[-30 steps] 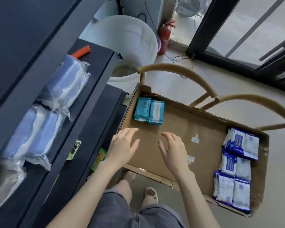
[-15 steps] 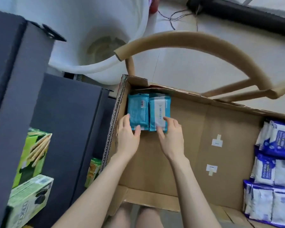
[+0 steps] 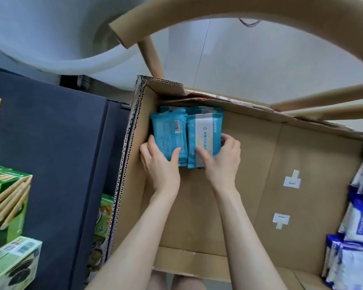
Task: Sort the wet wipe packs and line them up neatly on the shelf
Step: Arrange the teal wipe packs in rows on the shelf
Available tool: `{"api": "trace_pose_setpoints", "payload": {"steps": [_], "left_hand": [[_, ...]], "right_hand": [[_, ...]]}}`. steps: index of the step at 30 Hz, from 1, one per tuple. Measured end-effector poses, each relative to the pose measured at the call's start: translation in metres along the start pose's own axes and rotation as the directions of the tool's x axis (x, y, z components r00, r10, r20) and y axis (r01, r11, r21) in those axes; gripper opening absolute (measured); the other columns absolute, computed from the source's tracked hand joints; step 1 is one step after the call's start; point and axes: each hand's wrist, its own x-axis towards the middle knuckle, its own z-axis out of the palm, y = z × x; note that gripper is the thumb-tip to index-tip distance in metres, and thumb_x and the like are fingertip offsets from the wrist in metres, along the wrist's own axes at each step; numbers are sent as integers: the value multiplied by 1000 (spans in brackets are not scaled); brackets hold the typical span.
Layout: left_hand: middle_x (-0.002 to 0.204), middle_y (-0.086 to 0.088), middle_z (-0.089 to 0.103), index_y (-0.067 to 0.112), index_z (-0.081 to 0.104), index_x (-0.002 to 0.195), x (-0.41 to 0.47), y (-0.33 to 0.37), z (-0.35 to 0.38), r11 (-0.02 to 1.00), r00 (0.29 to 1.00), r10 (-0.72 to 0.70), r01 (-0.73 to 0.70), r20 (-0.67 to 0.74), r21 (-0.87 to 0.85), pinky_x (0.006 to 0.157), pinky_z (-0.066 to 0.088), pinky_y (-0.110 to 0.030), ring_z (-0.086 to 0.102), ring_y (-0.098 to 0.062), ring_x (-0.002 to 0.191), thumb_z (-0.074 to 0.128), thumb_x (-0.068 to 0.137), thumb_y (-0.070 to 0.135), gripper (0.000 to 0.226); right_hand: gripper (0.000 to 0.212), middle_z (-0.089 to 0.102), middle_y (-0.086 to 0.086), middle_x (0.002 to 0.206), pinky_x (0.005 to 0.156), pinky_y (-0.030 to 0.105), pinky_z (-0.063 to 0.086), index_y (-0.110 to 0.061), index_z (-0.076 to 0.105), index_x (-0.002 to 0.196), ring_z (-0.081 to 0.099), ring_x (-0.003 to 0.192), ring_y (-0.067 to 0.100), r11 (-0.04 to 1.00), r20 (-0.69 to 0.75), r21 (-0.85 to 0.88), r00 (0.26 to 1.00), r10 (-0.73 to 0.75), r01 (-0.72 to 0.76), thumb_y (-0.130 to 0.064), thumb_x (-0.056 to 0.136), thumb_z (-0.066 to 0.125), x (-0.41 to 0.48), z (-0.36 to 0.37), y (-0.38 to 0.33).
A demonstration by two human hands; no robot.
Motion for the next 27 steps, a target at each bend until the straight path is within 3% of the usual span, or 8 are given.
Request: {"api": "trace_pose_setpoints", "payload": {"steps": [4, 7, 10, 13, 15, 18, 23, 27], "left_hand": [[105, -12, 53, -1, 59, 105, -3, 0, -3, 994, 999, -43, 41, -14, -103, 78, 37, -22, 51, -21, 91, 77, 77, 20, 40], [93, -7, 59, 3, 56, 88, -10, 2, -14, 977, 998, -40, 49, 44, -207, 71, 43, -24, 53, -15, 78, 69, 85, 19, 21], [91, 3, 62, 8, 52, 96, -22, 8, -36, 941, 990, -20, 65, 136, -333, 64, 43, -6, 58, 6, 75, 63, 90, 15, 14], [102, 9, 63, 14, 50, 114, -46, 13, -68, 905, 975, 50, 47, 217, -423, 69, 46, -4, 60, 8, 89, 59, 92, 10, 25], [110, 11, 62, 18, 48, 124, -63, 10, -85, 873, 959, 86, 58, 270, -485, 74, 47, -7, 61, 4, 97, 57, 93, 10, 33], [114, 5, 65, 18, 52, 125, -95, 5, -106, 795, 928, 110, 133, 356, -591, 82, 51, -19, 63, -6, 104, 49, 97, 17, 28], [115, 4, 69, 28, 55, 117, -155, -3, -136, 588, 784, 33, 486, 620, -647, 81, 56, -36, 66, -16, 105, 34, 97, 38, 31], [121, -3, 66, 22, 54, 122, -197, -16, -151, 469, 712, 5, 618, 702, -631, 89, 51, -43, 64, -20, 109, 34, 101, 31, 30]], "right_hand": [[47, 56, 2, 109, 89, 34, 49, -13, 54, 110, 55, 96, 12, 971, 45, 216, 994, 97, -105, -29, 74, 79, 0, -4, -3], [24, 66, 2, 98, 81, 41, 55, -19, 63, 92, 65, 88, 16, 914, 134, 369, 983, 126, -167, -30, 76, 77, -6, -11, -2], [19, 71, 4, 95, 80, 45, 57, -19, 68, 91, 69, 87, 22, 825, 213, 522, 970, 120, -216, -31, 78, 75, -23, -31, -4], [16, 73, 7, 97, 76, 35, 57, -8, 65, 100, 70, 88, 22, 698, 284, 668, 956, 78, -256, -15, 86, 69, -56, -60, -8], [20, 72, 10, 102, 79, 37, 56, -6, 63, 104, 69, 91, 25, 639, 319, 717, 946, 57, -280, -14, 87, 68, -79, -74, -6], [23, 71, 12, 107, 85, 42, 53, -5, 60, 109, 67, 96, 27, 630, 347, 716, 937, 52, -300, -14, 89, 65, -115, -89, -1], [25, 71, 10, 109, 86, 40, 53, -4, 58, 113, 67, 98, 25, 645, 393, 692, 919, 41, -325, -14, 90, 61, -171, -109, 11], [29, 70, 9, 111, 80, 32, 55, -6, 56, 116, 67, 97, 21, 675, 435, 664, 901, 2, -322, -17, 90, 60, -211, -129, 27]]}}
